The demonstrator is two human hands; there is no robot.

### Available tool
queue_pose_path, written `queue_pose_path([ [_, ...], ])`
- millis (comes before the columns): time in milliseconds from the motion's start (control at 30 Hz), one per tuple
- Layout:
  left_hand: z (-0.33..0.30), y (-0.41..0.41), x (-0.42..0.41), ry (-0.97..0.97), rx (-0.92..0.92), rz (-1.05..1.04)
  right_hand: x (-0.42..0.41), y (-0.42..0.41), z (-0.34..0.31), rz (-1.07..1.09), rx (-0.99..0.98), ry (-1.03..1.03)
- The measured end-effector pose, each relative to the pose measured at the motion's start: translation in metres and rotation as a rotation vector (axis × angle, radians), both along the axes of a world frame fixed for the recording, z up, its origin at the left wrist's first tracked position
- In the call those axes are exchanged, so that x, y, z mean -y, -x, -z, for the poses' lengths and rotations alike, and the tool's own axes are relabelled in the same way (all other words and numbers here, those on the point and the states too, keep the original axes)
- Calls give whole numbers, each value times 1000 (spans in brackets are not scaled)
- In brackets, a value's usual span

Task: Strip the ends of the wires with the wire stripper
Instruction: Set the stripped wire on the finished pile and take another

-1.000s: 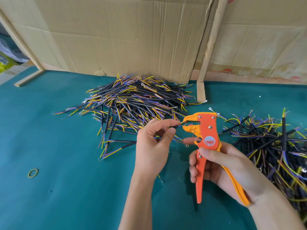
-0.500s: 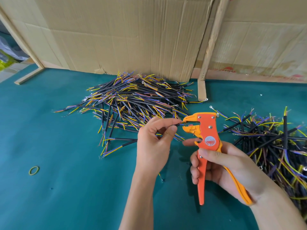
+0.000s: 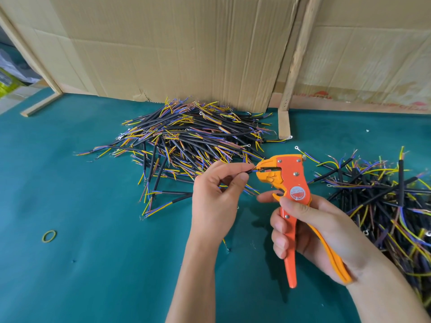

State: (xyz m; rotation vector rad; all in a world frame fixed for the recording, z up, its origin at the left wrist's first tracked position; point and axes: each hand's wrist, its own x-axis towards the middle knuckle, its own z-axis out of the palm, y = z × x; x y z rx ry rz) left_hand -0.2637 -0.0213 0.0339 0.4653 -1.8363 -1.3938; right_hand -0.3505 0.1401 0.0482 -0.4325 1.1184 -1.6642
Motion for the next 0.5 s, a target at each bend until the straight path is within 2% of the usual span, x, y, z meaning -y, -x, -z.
queue_pose_path([
  [500,1,0,1,13,-7,-4,1,0,3,-14,35,27],
])
